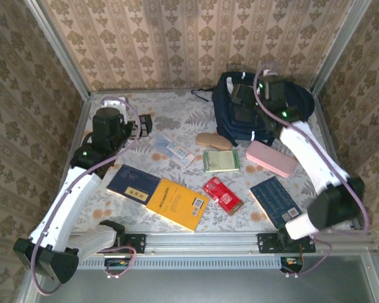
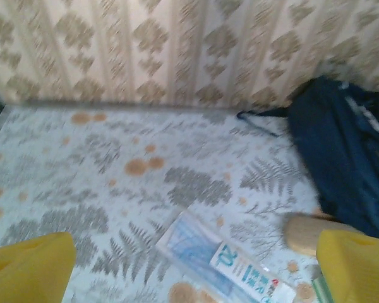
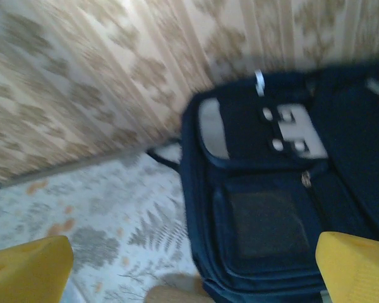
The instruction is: Pack the student bag
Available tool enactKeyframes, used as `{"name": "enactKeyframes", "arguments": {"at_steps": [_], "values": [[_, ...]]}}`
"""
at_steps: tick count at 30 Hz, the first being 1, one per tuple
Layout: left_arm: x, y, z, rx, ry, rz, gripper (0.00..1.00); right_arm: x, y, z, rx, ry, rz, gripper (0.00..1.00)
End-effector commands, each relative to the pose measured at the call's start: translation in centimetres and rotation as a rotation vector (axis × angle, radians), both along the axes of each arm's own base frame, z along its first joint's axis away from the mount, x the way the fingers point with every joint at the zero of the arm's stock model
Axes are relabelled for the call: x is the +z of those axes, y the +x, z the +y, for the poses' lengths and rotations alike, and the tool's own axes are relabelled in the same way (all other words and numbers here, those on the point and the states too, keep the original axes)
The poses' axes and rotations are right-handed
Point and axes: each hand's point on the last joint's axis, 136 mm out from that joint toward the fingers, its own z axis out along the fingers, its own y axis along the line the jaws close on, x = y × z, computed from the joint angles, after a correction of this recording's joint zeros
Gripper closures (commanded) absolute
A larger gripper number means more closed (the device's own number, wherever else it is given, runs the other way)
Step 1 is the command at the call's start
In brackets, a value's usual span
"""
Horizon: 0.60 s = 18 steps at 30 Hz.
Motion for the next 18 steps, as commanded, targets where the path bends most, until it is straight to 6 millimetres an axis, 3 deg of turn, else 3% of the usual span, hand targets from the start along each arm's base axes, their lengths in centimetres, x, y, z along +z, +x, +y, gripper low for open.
{"name": "enactKeyframes", "arguments": {"at_steps": [1, 4, 8, 14, 18], "values": [[-0.6, -0.8, -0.9, -0.034, -0.063, 0.042, 0.0, -6.0, 0.2, -0.5, -0.073, 0.038, 0.259, 0.0], [-2.1, -0.7, -0.7, -0.03, -0.027, 0.076, 0.0, -8.2, 3.1, -2.1, -0.068, -0.009, 0.325, 0.0], [-2.5, -0.9, -1.4, -0.064, -0.008, 0.079, 0.0, -10.5, 7.2, -3.8, -0.036, 0.094, 0.338, 0.0], [-3.5, -0.8, -1.7, -0.07, 0.02, 0.085, 0.0, -14.3, 11.0, -8.0, -0.066, 0.066, 0.44, 0.0], [-3.4, -0.9, -2.5, -0.107, 0.004, 0.08, 0.0, -17.3, 12.3, -7.3, 0.001, 0.128, 0.506, 0.0]]}}
